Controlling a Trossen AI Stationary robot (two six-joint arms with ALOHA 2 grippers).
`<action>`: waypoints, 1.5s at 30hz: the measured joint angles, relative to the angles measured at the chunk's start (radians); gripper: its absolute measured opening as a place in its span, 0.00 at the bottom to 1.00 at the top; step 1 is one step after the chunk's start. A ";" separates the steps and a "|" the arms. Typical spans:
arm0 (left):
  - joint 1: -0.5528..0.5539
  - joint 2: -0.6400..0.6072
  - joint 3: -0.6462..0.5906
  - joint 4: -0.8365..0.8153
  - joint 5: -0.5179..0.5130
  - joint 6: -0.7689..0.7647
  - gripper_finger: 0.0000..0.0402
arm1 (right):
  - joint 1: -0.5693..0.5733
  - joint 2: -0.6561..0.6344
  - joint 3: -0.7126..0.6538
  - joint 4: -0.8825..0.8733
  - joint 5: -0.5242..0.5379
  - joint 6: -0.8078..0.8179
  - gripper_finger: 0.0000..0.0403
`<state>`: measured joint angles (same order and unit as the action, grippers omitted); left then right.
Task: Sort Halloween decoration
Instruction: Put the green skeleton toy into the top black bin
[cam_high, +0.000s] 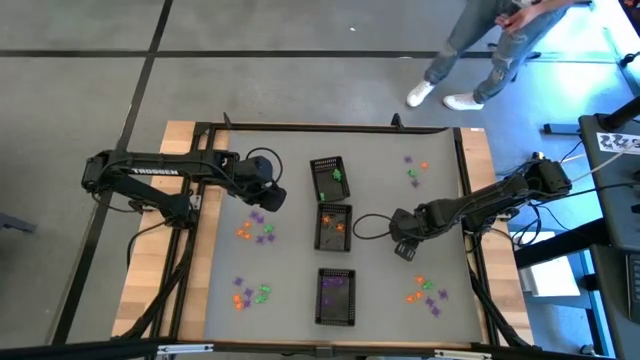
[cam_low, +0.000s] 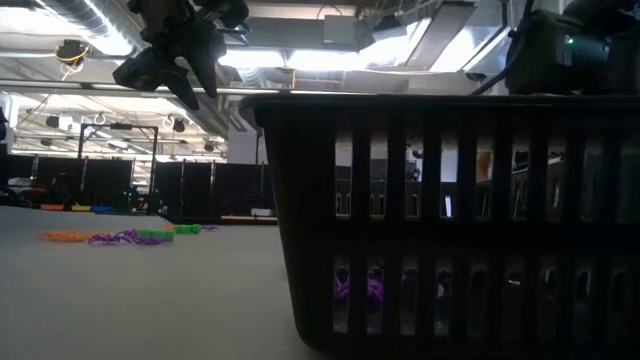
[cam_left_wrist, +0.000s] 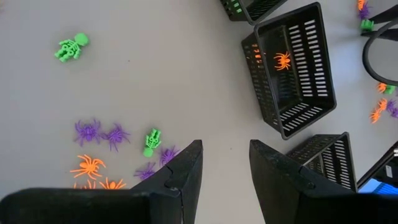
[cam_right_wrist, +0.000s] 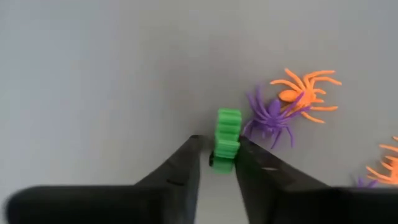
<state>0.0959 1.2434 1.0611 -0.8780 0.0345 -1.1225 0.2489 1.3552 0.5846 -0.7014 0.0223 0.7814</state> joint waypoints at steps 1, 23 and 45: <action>0.000 0.000 0.000 0.000 0.000 0.000 0.31 | 0.000 0.000 0.000 -0.001 -0.001 0.000 0.17; 0.000 0.000 0.000 0.000 0.000 0.000 0.31 | -0.043 0.005 0.238 0.173 0.311 -0.270 0.08; 0.000 0.000 0.000 0.000 0.000 0.000 0.31 | -0.499 0.138 0.238 0.697 0.069 -0.557 0.36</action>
<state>0.0958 1.2434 1.0611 -0.8780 0.0343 -1.1225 -0.2503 1.4933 0.8221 -0.0043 0.0909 0.2246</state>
